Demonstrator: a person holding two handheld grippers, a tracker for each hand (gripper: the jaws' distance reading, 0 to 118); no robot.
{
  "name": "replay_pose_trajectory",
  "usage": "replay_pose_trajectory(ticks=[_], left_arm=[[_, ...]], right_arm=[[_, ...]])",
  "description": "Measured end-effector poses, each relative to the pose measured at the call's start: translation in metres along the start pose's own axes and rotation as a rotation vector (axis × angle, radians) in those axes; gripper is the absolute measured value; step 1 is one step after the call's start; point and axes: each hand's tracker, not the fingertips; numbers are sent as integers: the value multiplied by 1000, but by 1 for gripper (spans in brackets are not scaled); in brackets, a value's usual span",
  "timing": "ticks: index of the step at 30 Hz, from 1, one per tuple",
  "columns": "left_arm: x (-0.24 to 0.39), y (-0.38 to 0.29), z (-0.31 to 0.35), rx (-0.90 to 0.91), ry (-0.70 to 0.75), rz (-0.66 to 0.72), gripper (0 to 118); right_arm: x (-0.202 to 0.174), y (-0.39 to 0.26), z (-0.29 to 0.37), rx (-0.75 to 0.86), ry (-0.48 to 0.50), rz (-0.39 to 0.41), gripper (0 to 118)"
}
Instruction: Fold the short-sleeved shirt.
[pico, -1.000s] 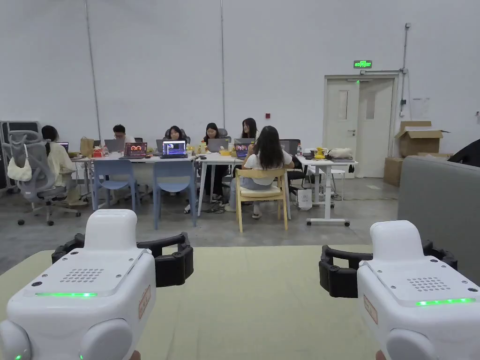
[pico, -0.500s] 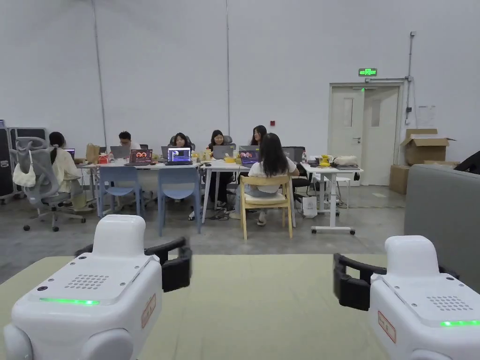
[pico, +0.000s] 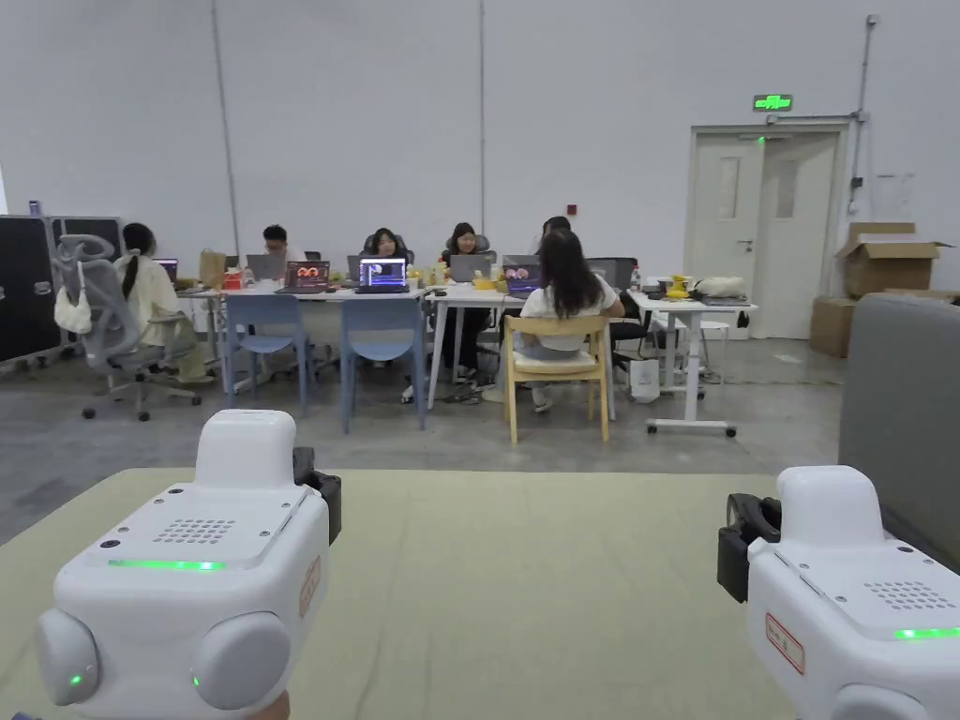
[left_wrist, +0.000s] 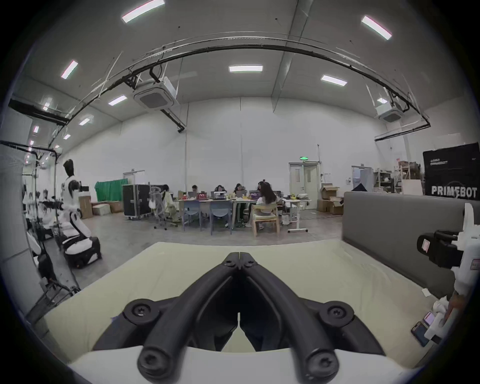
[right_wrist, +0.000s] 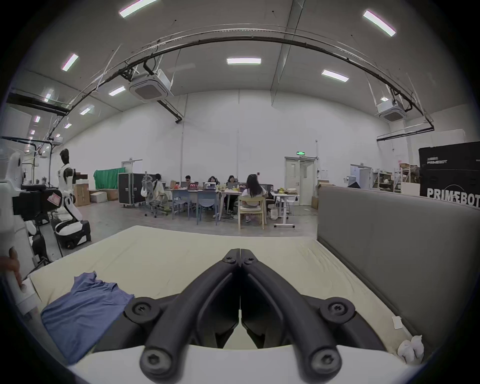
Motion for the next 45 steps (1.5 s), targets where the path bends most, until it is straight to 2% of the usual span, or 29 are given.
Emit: replay_pose_trajectory(ticks=[4, 7, 11, 14, 17, 20, 23, 24, 25, 26, 27, 32, 36, 38, 40, 41, 42, 43, 44, 45], left_arm=[[-53, -6, 24, -21, 139, -13, 0], [-111, -10, 58, -32, 279, 17, 0], [-182, -18, 107, -86, 465, -8, 0], [-217, -24, 138, -139, 538, -26, 0], [-243, -37, 150, -164, 569, -12, 0], [-254, -49, 145, -182, 573, 22, 0], [-258, -65, 122, -246, 453, 128, 0], [-256, -73, 109, -279, 411, 162, 20], [-250, -82, 95, -298, 386, 181, 69], [-248, -97, 74, -380, 346, 197, 105], [-242, -114, 57, -405, 298, 206, 105], [-206, -219, -55, -659, 250, 132, 105], [-173, -318, -124, -868, 178, 172, 105], [-157, -364, -140, -929, 136, 185, 105], [-144, -400, -155, -1020, 122, 110, 105], [-141, -399, -144, -916, 164, 35, 101], [-143, -386, -136, -829, 154, 58, 76], [-150, -382, -135, -867, 123, 91, 35], [-159, -379, -132, -845, 137, 119, 1], [-175, -374, -127, -825, 194, 162, 1]], right_arm=[[-65, 4, -14, -16, 176, 14, 3], [-143, -1, -25, -19, 346, 37, 3], [-243, -6, -19, -28, 546, 13, 3], [-293, -11, -18, -63, 654, 15, 3], [-320, -16, -22, -85, 661, 33, 3], [-325, -19, -29, -113, 677, 9, 3], [-317, -25, -36, -132, 680, 14, 3], [-311, -29, -39, -128, 669, 56, 3], [-305, -33, -41, -126, 652, 89, 3], [-296, -37, -45, -130, 638, 115, 3], [-286, -44, -47, -141, 626, 135, 3], [-231, -84, -75, -260, 539, 172, 3], [-188, -134, -95, -431, 488, 217, 3], [-167, -162, -89, -503, 504, 202, 3], [-151, -186, -77, -594, 508, 180, 3], [-144, -198, -74, -644, 505, 171, 3], [-137, -211, -69, -689, 498, 160, 3], [-131, -224, -65, -725, 501, 151, 3], [-129, -233, -62, -759, 506, 125, 3], [-127, -242, -58, -786, 522, 107, 3]])
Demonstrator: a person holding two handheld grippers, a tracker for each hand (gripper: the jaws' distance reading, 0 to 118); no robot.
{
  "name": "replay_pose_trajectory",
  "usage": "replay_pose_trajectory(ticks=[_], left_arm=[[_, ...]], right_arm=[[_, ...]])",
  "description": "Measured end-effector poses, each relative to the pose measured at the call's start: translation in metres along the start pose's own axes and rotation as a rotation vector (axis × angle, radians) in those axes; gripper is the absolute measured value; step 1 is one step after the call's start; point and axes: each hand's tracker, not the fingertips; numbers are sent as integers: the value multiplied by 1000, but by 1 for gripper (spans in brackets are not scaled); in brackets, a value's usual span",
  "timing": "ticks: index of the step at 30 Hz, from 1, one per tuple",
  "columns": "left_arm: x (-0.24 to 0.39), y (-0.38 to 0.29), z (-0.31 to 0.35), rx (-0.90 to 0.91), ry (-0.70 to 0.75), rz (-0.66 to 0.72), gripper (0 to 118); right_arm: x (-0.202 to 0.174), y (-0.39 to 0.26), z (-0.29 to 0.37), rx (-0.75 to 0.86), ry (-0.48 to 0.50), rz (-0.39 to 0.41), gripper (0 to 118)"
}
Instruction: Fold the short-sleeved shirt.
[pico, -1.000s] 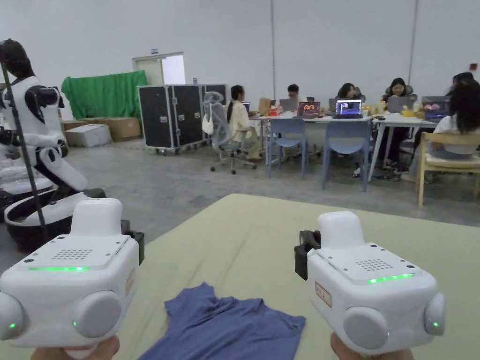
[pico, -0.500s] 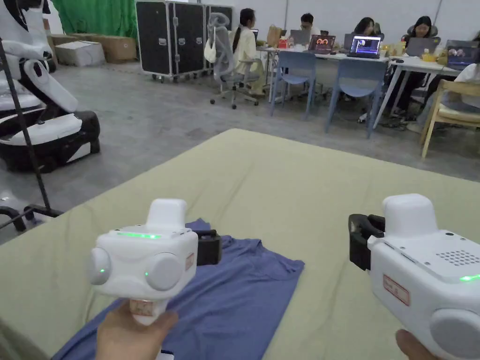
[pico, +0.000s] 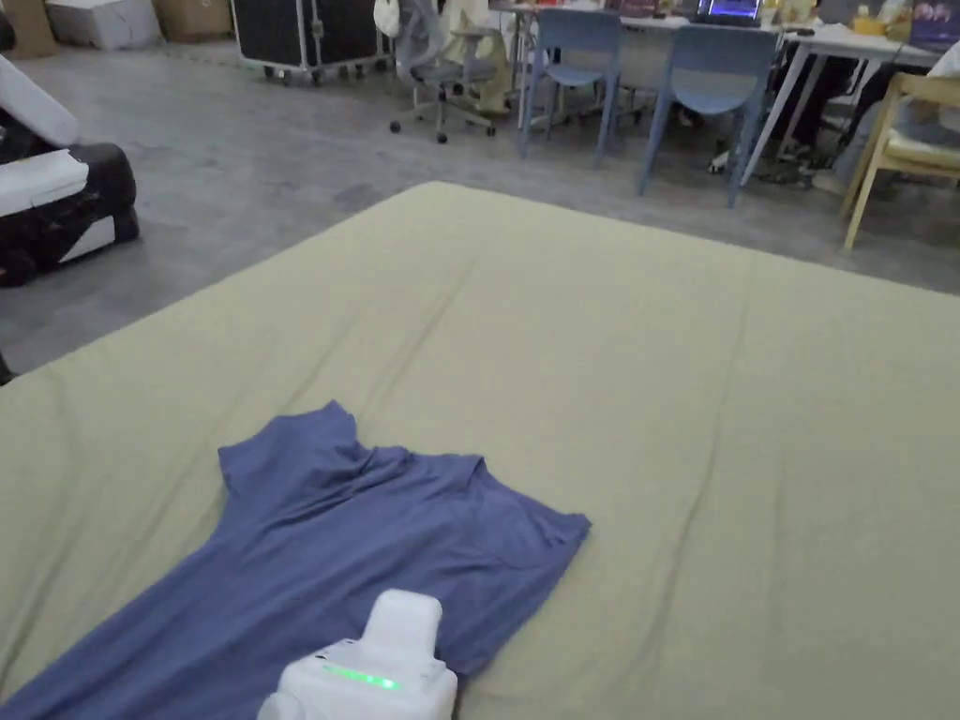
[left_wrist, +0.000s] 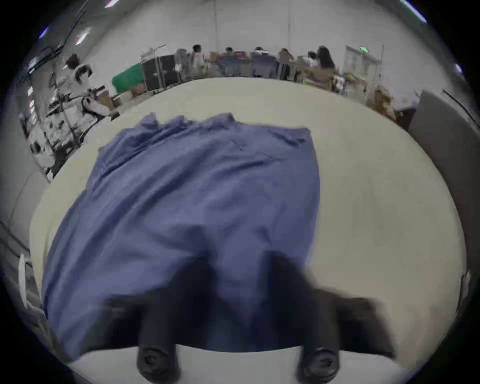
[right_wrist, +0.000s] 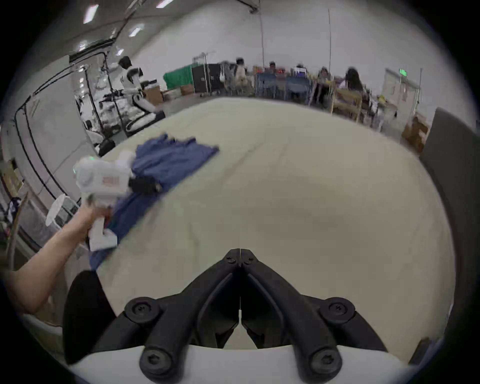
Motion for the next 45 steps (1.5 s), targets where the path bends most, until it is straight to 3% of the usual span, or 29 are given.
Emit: replay_pose_trajectory(ticks=[1, 2, 4, 6, 9, 10, 12, 14, 16, 20, 23, 26, 31, 36, 38, 40, 42, 43, 45], left_arm=[[-16, 1, 1, 6, -6, 69, 1], [-34, 5, -3, -43, -125, 160, 1], [-49, 9, -5, -60, -147, 215, 1], [-47, 16, 0, -33, -62, 144, 1], [-31, 40, 27, 22, -215, 207, 1], [-19, 51, 38, 36, -184, 185, 1], [15, 76, 66, 123, -175, 88, 1], [52, 103, 90, 166, -321, 96, 1], [109, 126, 118, 222, -475, 16, 1], [263, 140, 167, 209, -729, -342, 1], [363, 111, 191, 103, -913, -540, 1], [443, 48, 212, 10, -1000, -711, 1], [524, -73, 206, -253, -1053, -933, 1], [543, -160, 179, -353, -895, -1189, 1], [543, -164, 168, -349, -900, -1176, 1], [542, -146, 158, -441, -948, -1059, 1], [543, -136, 144, -553, -976, -988, 9], [540, -131, 139, -592, -989, -920, 21], [523, -115, 134, -640, -1050, -720, 62]], right_arm=[[0, -5, -2, -7, 23, -13, 3], [-2, -10, -4, -4, 40, -22, 3], [-1, -16, -7, 12, 49, -34, 3], [3, -15, -8, 27, 51, -67, 3], [18, -9, 6, 98, 76, -143, 3], [25, -7, 14, 124, 70, -148, 3], [38, -2, 39, 180, 10, -143, 3], [51, 1, 70, 233, -64, -124, 3], [64, -2, 106, 285, -150, -123, 3], [91, -22, 193, 420, -275, -231, 3], [104, -49, 248, 428, -423, -229, 3], [112, -76, 283, 409, -550, -225, 3], [138, -113, 292, 409, -558, -341, 3], [158, -131, 268, 382, -515, -414, 3], [162, -132, 258, 376, -495, -431, 3], [163, -133, 250, 371, -477, -447, 3], [165, -131, 243, 370, -449, -462, 3], [164, -130, 240, 370, -442, -461, 3], [161, -124, 235, 366, -435, -450, 3]])
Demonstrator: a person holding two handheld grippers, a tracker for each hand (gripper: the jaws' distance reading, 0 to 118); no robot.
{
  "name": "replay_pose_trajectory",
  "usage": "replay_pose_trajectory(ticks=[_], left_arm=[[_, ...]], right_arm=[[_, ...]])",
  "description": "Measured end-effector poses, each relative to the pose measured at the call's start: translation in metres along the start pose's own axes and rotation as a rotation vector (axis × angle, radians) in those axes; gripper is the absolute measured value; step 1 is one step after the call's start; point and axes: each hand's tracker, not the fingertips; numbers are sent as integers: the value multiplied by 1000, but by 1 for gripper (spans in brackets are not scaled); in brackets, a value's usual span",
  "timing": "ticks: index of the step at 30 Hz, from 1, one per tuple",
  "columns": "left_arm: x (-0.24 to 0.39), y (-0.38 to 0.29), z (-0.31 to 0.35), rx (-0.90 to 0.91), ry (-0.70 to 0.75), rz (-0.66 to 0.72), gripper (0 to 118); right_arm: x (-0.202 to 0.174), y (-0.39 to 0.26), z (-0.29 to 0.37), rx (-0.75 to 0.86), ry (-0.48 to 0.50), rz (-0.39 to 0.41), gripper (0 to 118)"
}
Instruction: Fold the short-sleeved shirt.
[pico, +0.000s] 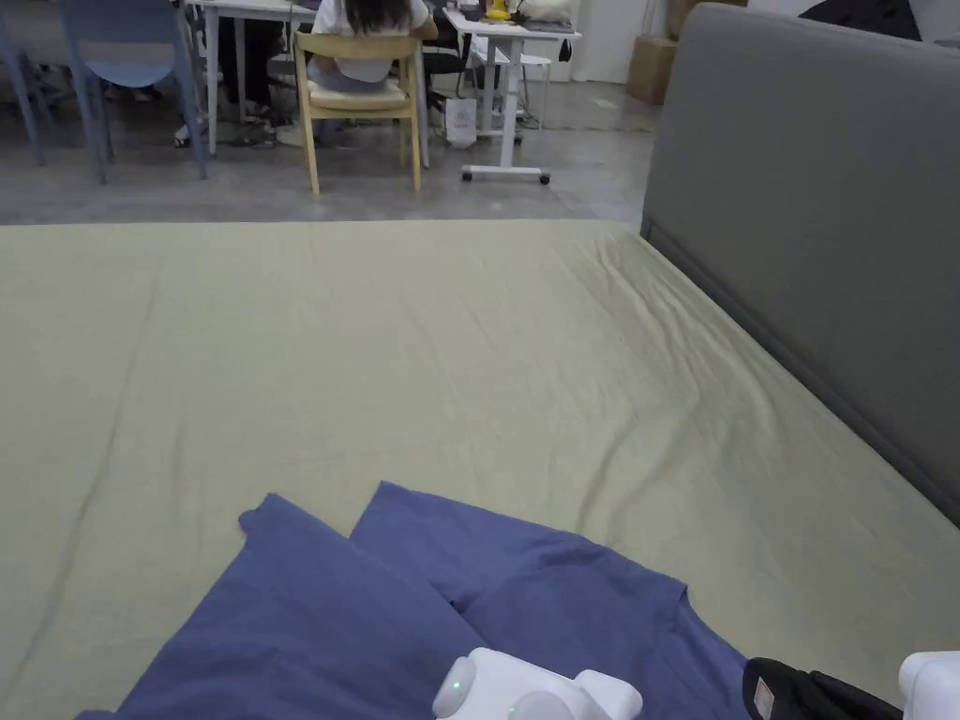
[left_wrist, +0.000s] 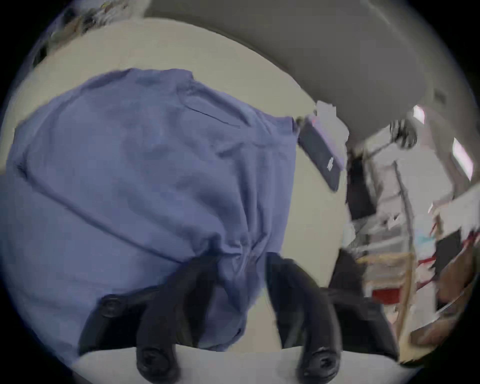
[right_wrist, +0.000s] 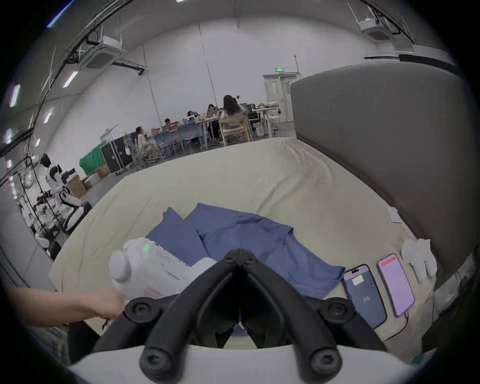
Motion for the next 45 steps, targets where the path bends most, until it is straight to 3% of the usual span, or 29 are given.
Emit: replay_pose_trajectory(ticks=[1, 2, 6, 7, 8, 9, 11, 14, 20, 21, 22, 23, 25, 27, 32, 35, 36, 37, 38, 39, 41, 45], left_arm=[[-2, -4, 12, 29, -1, 26, 76], [-3, -11, 31, 62, 30, 4, 80], [-9, -66, 138, 309, 317, -148, 78], [-9, -88, 168, 401, 406, -148, 67], [-12, -116, 200, 527, 485, -120, 16], [-16, -142, 228, 636, 552, -70, 0], [-25, -184, 265, 684, 715, 39, 0], [-42, -221, 295, 672, 748, 148, 0], [-80, -188, 300, 720, 630, 214, 0], [-95, -165, 299, 716, 579, 238, 7], [-112, -141, 297, 697, 522, 271, 43], [-129, -106, 289, 645, 474, 327, 99], [-171, -48, 270, 597, 385, 411, 104], [-210, 15, 237, 499, 441, 495, 104], [-276, 101, 150, 254, 650, 421, 104], [-287, 101, 124, 179, 693, 402, 103], [-279, 97, 131, 252, 697, 379, 92], [-272, 90, 137, 285, 680, 363, 68], [-266, 85, 143, 302, 697, 318, 7], [-261, 75, 155, 327, 666, 293, 1], [-253, 63, 173, 362, 589, 370, 1], [-202, 24, 222, 490, 554, 299, 1]], right_arm=[[-1, 1, -3, -3, 3, 8, 3], [-4, 2, -5, -4, 8, 15, 3], [-22, 7, -9, -1, 63, 39, 3], [-26, 6, -11, -4, 69, 45, 3], [-31, 4, -12, -6, 78, 55, 3], [-38, 3, -12, -11, 88, 65, 3], [-47, -3, -15, -23, 100, 76, 3], [-55, -15, -26, -50, 136, 60, 3], [-72, -12, -29, -69, 157, 76, 3], [-72, -11, -28, -73, 151, 89, 3], [-71, -11, -30, -77, 138, 102, 3], [-69, -11, -32, -83, 126, 111, 3], [-60, -13, -36, -98, 96, 116, 3], [-49, -17, -44, -116, 66, 108, 3], [-18, -28, -66, -192, -38, 91, 3], [-3, -31, -74, -213, -69, 83, 3], [0, -32, -76, -216, -76, 82, 3], [3, -34, -77, -214, -82, 79, 3], [5, -36, -80, -215, -83, 73, 3], [7, -38, -83, -217, -73, 61, 3], [7, -41, -89, -222, -52, 50, 3], [13, -26, -87, -184, -40, 8, 3]])
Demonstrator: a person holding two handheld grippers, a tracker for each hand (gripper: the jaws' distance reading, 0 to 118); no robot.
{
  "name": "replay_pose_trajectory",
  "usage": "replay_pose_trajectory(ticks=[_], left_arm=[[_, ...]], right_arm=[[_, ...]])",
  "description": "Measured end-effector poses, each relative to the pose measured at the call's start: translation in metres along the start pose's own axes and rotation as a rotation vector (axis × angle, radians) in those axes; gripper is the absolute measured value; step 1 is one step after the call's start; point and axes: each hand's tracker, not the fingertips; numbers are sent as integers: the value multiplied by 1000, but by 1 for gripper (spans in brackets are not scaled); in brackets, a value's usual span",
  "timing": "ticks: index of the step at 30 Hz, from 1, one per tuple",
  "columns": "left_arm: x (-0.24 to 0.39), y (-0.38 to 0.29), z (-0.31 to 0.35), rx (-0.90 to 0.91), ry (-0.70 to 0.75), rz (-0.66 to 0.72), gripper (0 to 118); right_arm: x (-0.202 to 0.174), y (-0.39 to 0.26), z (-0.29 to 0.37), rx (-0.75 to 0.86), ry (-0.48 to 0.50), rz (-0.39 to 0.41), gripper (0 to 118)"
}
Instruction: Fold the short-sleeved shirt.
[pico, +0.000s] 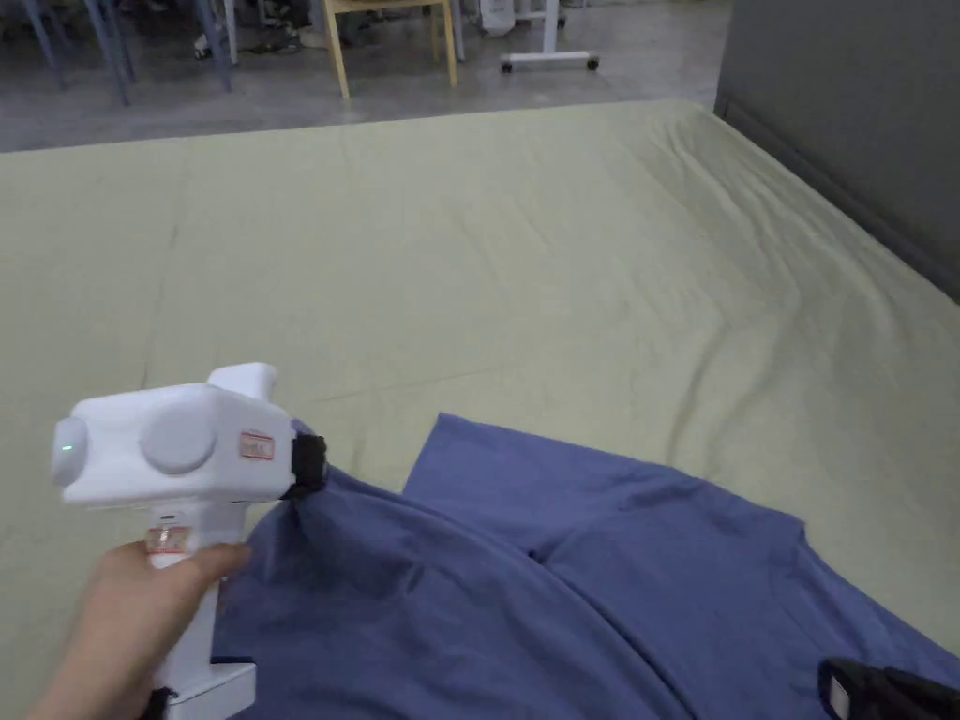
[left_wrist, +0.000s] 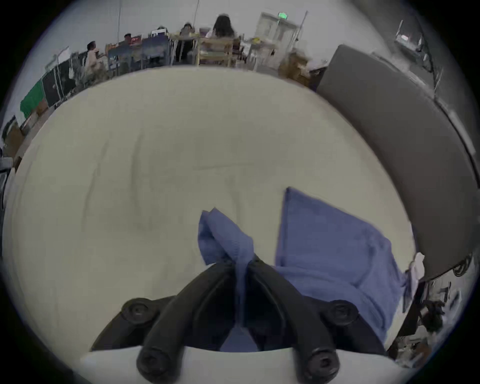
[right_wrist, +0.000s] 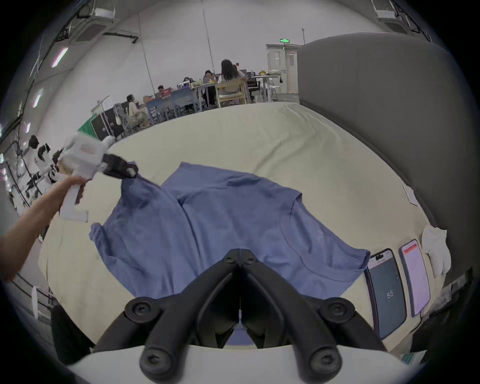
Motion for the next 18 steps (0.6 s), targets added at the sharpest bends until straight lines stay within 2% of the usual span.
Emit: replay_pose_trajectory(ticks=[2, 3, 4, 5, 6, 7, 9, 11, 12, 13, 14, 15, 16, 17, 18], left_arm=[[-1, -12, 45, 66, -55, 30, 1], [0, -24, 68, 103, -75, 27, 1], [2, -33, 85, 134, -73, 40, 1], [3, -45, 102, 169, -82, 42, 1], [3, -56, 115, 205, -107, 60, 1], [2, -65, 123, 239, -115, 84, 1], [-2, -74, 129, 251, -133, 141, 1], [-4, -82, 128, 242, -136, 164, 1], [-4, -85, 126, 239, -136, 171, 1], [-2, -85, 126, 238, -135, 177, 1], [-2, -88, 125, 240, -138, 181, 1], [-2, -90, 125, 238, -143, 188, 1], [-2, -92, 124, 242, -146, 198, 1], [-1, -92, 127, 252, -156, 207, 1], [-1, -94, 129, 262, -165, 218, 1]], right_arm=[[11, 10, 8, 24, -13, -20, 3], [20, 16, 8, 7, -67, -28, 3], [31, 20, 5, -38, -130, -27, 24], [43, 20, -8, -142, -183, -28, 96], [59, 17, -22, -263, -224, -42, 118], [71, 13, -29, -238, -251, -43, 118], [104, -1, -62, -330, -253, -129, 118], [119, -9, -85, -377, -245, -172, 118], [123, -11, -93, -392, -232, -203, 114], [127, -14, -101, -421, -219, -227, 99], [125, -17, -109, -456, -215, -223, 96], [119, -15, -101, -410, -222, -148, 95], [113, -7, -92, -400, -237, -90, 84], [108, -4, -85, -379, -232, -33, 42], [105, -2, -79, -352, -195, -19, 5]])
